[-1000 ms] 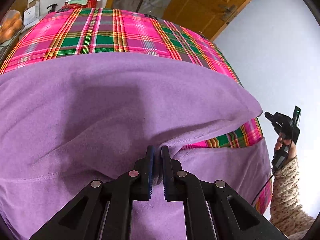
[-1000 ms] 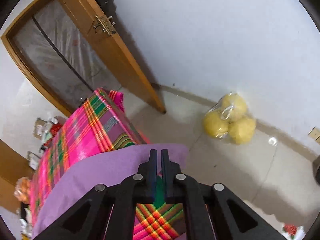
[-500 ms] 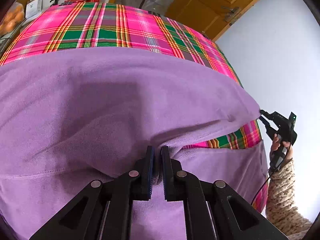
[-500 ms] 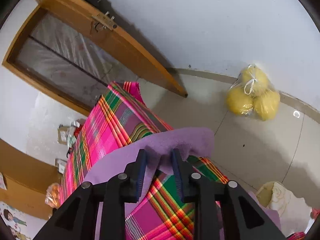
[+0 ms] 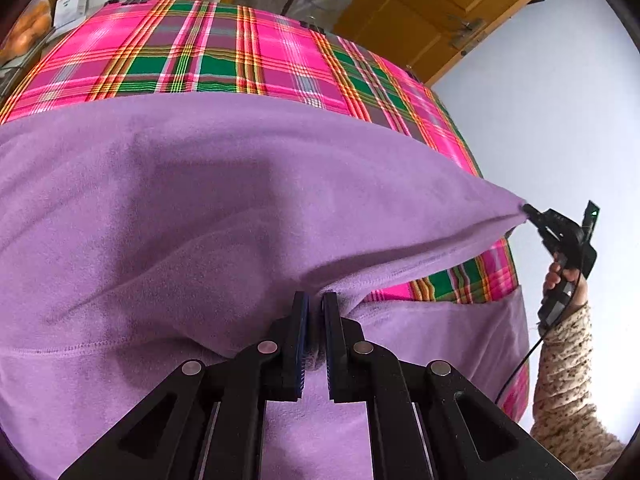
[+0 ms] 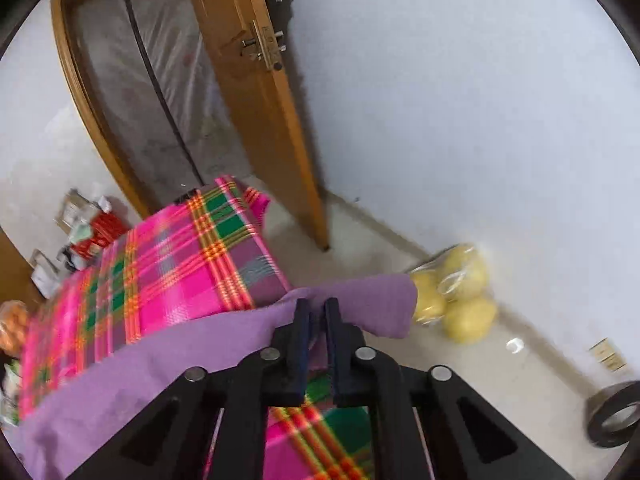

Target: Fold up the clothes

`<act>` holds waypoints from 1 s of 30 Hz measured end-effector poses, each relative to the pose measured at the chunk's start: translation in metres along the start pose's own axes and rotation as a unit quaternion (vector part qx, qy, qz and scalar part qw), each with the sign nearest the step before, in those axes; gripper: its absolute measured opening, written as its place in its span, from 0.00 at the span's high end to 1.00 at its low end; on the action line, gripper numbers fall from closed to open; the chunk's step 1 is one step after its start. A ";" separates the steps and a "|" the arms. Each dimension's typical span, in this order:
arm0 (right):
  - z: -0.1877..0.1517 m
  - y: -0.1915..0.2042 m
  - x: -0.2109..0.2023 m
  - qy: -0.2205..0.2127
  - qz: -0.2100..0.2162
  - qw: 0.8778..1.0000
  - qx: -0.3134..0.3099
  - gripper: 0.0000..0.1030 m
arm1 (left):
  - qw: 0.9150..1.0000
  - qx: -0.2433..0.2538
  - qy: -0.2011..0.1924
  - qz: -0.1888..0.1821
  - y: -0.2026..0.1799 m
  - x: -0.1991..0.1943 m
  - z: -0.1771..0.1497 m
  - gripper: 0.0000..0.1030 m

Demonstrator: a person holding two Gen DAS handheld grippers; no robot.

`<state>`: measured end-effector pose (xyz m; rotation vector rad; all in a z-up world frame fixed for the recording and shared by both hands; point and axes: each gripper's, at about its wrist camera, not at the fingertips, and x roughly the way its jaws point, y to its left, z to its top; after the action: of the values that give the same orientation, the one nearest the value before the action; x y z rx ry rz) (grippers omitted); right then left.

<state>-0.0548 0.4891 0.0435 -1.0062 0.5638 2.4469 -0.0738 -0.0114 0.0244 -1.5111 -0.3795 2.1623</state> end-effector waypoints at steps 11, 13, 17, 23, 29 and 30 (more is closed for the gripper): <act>-0.018 -0.045 0.009 0.039 0.065 0.995 0.067 0.96 | 1.000 -0.005 0.003 -0.008 0.003 0.000 -0.001 0.93; -0.014 -0.040 0.013 0.030 0.073 0.995 0.067 0.92 | 1.000 -0.006 0.003 -0.009 0.003 0.001 -0.001 0.93; 0.000 -0.028 0.035 0.041 0.078 0.995 0.055 0.76 | 1.000 -0.008 0.003 -0.010 0.003 0.001 -0.001 0.93; 0.007 -0.025 0.080 0.096 0.099 0.988 0.065 0.71 | 1.000 -0.010 0.004 -0.010 0.004 0.003 0.000 0.93; -0.005 -0.016 0.086 0.097 0.110 0.987 0.060 0.82 | 1.000 -0.013 0.007 -0.013 0.005 0.004 0.000 0.93; -0.004 -0.016 0.085 0.093 0.107 0.988 0.057 0.91 | 1.000 -0.013 0.007 -0.013 0.005 0.004 0.000 0.93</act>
<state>-0.0985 0.5203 -0.0246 -1.1885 0.9066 2.4826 -0.0758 -0.0135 0.0191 -1.5264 -0.4228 2.1335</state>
